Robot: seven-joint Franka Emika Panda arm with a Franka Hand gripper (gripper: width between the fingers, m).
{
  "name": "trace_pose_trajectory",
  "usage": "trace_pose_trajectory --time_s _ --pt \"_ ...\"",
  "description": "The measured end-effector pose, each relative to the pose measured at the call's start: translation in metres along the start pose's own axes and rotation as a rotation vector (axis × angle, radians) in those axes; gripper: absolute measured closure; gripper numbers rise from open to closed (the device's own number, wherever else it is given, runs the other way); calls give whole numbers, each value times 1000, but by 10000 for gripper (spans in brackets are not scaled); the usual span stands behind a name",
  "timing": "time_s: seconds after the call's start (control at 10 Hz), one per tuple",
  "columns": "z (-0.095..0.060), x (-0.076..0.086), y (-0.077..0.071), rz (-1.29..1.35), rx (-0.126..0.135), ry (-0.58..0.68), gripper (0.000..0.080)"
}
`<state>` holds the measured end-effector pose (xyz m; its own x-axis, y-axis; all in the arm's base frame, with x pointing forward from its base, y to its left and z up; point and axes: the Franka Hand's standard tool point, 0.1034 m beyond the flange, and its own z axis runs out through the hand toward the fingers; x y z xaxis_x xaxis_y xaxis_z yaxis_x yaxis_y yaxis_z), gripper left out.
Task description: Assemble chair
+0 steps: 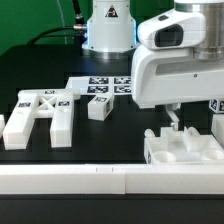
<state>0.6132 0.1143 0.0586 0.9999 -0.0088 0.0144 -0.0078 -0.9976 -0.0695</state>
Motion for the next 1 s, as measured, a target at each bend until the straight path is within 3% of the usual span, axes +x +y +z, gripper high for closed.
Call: trace_pose_trajectory --time_s 0.2,0.4,0.8,0.9,1.0 --pt "-7 -32 -23 -25 -4 -15 150" --pt "-4 -39 -39 -33 -2 -6 150" --pt "-4 -44 -42 -29 -2 -3 151" --pt "-4 -54 -44 -38 1 15 151" --pt "-6 -75 -39 -50 -4 16 150"
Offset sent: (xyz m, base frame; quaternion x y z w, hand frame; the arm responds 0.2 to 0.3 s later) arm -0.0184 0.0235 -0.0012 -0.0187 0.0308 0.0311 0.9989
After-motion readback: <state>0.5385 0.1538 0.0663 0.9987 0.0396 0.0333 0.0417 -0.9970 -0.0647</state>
